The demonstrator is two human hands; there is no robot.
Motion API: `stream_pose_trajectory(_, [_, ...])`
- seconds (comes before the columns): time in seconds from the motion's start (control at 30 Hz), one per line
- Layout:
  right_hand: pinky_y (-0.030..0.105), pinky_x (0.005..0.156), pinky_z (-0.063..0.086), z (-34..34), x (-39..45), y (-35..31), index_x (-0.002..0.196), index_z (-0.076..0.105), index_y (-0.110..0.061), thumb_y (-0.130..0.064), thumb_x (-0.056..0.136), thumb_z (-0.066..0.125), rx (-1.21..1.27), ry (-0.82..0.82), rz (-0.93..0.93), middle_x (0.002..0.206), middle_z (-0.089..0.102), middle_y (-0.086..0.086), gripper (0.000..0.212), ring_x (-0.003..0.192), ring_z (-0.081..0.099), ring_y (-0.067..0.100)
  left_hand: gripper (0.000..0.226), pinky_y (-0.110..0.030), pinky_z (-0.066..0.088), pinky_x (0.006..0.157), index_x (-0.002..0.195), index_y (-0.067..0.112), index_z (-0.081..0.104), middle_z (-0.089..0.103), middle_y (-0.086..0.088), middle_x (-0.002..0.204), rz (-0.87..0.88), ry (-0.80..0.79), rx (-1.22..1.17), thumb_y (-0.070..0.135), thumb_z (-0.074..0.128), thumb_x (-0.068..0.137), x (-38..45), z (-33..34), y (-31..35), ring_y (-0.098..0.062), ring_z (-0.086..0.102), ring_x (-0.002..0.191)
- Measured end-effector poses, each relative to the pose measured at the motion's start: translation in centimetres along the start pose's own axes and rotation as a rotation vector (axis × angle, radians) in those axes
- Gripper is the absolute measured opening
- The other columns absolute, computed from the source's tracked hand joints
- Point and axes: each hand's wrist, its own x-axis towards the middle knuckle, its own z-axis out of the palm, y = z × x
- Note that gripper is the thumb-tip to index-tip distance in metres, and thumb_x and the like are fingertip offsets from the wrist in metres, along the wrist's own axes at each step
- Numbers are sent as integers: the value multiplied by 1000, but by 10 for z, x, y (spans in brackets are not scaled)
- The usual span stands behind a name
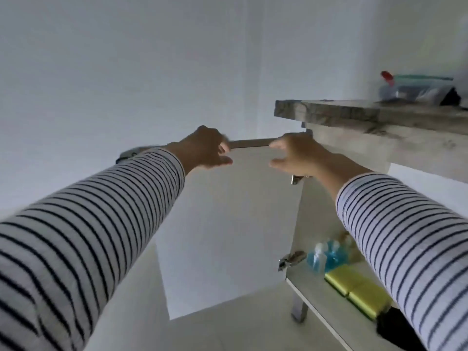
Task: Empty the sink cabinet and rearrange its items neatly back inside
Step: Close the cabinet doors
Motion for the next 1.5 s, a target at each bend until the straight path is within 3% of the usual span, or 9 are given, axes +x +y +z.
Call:
stream_pose_trajectory(0.2, [31,110,30,32,33,-51,145,32,-16,-27,87,61,46,30,-293,151,33,1,65,139,30,20,58,-42,38,103,130,24,49,52,-2,124,-211,103,81,46,67,80,-42,-2,-62,-23,50,117])
stream_pose_trajectory(0.43, [40,116,22,59,27,-58,149,21,-23,-45,84,62,71,121,-270,153,25,2,80,146,14,22,77,-42,34,108,143,20,33,46,-4,136,-255,123,7,38,71,78,-79,7,-78,-23,38,130])
stream_pose_trajectory(0.83, [49,119,14,27,-80,-90,144,20,-49,-79,49,60,331,-22,-137,159,7,-5,108,147,0,17,85,-14,46,91,135,27,47,65,15,108,92,25,-553,20,87,60,-161,-15,-39,-1,64,96])
stream_pose_trajectory(0.97, [36,115,13,20,-130,-97,143,22,-47,-83,42,58,437,-30,-158,159,7,-13,113,143,7,7,57,-5,48,78,102,28,58,68,17,97,266,-126,-758,2,85,59,-163,3,-29,12,64,85])
stream_pose_trajectory(1.07, [35,114,21,20,-162,-99,142,23,-49,-75,47,63,436,20,-127,157,16,-15,107,142,19,9,53,-13,50,85,87,28,58,69,26,85,356,-209,-813,-3,85,54,-151,17,-15,14,62,86])
stream_pose_trajectory(1.13, [35,112,30,21,-181,-100,142,25,-47,-70,50,69,481,90,-87,155,24,-14,104,138,31,8,66,-20,45,94,103,33,57,66,30,98,441,-265,-832,10,89,50,-145,27,0,13,59,99])
stream_pose_trajectory(1.23, [38,108,40,21,-206,-97,145,26,-37,-57,62,73,453,259,-56,152,31,-7,97,132,40,12,128,-24,24,112,149,33,14,30,15,152,559,-305,-784,46,86,44,-141,44,33,1,28,136])
stream_pose_trajectory(1.4, [30,61,56,15,-252,-64,143,34,-14,-29,80,72,212,615,3,136,44,-13,75,63,63,16,124,-29,13,113,146,32,-19,-16,11,157,726,-102,-594,59,70,65,-128,70,106,-11,0,146])
stream_pose_trajectory(1.5, [34,76,56,7,-279,-32,138,45,-17,-21,79,72,-254,689,167,144,41,0,65,103,63,29,111,-38,18,115,147,30,-17,-21,6,156,795,-69,-509,52,66,77,-112,81,147,-19,6,147])
